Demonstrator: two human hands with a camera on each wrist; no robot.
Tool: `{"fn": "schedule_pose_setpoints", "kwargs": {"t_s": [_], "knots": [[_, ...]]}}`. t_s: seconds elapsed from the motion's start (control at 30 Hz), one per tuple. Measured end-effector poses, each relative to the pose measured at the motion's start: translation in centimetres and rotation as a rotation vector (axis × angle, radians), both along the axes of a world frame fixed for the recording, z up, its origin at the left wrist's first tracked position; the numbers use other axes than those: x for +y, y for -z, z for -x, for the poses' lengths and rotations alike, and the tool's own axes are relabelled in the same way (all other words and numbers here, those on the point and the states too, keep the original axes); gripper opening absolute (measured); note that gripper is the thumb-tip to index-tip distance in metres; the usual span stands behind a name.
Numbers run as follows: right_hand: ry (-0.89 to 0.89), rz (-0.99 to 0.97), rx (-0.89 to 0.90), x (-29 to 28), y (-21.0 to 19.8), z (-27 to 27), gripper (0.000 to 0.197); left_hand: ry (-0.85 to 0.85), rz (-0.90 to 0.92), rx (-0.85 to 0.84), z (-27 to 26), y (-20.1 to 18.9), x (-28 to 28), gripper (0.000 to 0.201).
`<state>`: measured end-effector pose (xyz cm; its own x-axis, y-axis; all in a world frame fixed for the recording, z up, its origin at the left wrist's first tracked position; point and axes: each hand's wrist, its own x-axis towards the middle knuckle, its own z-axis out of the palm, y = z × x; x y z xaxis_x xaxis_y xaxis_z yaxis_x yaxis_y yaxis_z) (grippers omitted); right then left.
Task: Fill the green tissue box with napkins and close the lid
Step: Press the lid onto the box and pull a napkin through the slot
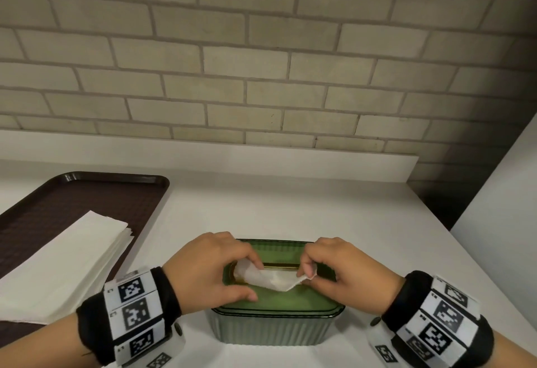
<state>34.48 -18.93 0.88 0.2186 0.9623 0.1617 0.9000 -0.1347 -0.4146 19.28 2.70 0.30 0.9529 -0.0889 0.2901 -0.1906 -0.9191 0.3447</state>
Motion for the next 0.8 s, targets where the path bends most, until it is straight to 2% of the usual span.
{"fn": "schedule_pose_setpoints", "kwargs": {"t_s": [0.1,0.2,0.3,0.4,0.57,0.7,0.8], "knots": [[0.020,-0.008,-0.053,1.0,-0.2,0.8,0.010,0.011,-0.131,-0.002,-0.8,-0.7,-1.4,0.043],[0.014,-0.011,-0.062,1.7,-0.3,1.3,0.015,0.031,-0.270,-0.023,-1.7,-1.1,-2.8,0.038],[0.008,-0.007,-0.094,2.0,-0.2,1.4,0.020,0.005,-0.324,-0.063,-2.6,-0.7,-3.4,0.035],[-0.013,-0.005,-0.134,1.7,0.0,1.0,0.022,-0.097,-0.333,-0.036,-2.7,-0.3,-2.9,0.037],[0.018,0.028,-0.156,0.6,0.3,-0.2,0.032,-0.218,-0.184,0.072,-1.7,-0.6,-1.3,0.050],[0.054,-0.024,-0.152,-0.2,0.2,-0.8,0.023,-0.237,0.057,0.175,-0.3,-0.3,0.6,0.045],[0.075,-0.058,-0.152,-0.5,0.0,-0.8,0.021,-0.228,0.195,0.183,0.1,-0.2,1.0,0.027]]}}
